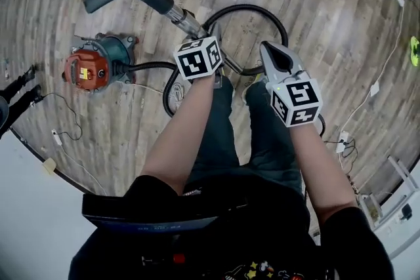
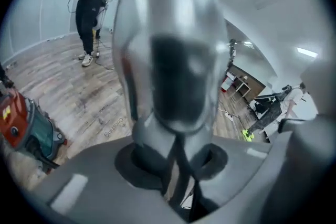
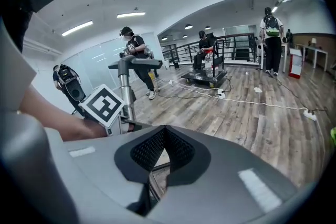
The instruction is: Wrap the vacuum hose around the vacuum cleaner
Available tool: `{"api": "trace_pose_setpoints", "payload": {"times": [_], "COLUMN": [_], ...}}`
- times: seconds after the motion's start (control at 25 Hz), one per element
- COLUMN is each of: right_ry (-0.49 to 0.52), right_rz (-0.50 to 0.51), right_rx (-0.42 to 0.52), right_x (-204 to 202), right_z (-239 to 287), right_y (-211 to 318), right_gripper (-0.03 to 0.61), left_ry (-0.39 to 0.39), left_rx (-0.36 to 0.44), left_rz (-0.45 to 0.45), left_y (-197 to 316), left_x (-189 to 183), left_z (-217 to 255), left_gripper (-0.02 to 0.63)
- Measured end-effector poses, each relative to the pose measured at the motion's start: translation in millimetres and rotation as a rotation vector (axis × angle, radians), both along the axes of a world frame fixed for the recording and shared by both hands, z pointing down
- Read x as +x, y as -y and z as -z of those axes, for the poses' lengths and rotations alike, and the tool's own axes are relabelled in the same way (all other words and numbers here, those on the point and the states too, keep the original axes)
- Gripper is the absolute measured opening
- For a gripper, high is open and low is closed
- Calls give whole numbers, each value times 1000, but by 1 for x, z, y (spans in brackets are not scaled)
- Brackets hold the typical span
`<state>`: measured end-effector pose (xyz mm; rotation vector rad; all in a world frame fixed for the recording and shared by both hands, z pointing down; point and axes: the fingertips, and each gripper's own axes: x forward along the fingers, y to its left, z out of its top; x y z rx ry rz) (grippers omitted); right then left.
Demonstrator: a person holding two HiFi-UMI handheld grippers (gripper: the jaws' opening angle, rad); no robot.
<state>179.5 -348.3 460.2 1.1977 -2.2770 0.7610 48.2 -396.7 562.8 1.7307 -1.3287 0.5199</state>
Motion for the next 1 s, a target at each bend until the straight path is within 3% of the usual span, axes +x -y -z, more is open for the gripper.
{"api": "trace_pose_setpoints", "payload": {"times": [0.16, 0.28, 0.4, 0.72, 1.0], "right_ry": [1, 8, 12, 74, 92], "right_rz": [-4, 0, 72, 264, 260], "right_rx": [59, 105, 160, 171, 153], "right_x": [-10, -8, -6, 4, 12], "right_z": [77, 127, 160, 170, 170], "right_y": [-17, -32, -56, -163, -252], "right_gripper": [26, 26, 25, 26, 26], "left_ry": [8, 12, 13, 105, 138], "left_rx": [66, 93, 129, 223, 239], "left_rz": [-81, -77, -50, 31, 21], "left_y": [-37, -68, -106, -229, -314], "left_x": [4, 0, 1, -5, -17], "left_z": [102, 153, 187, 235, 261], "left_gripper": [110, 109, 109, 109, 109]}}
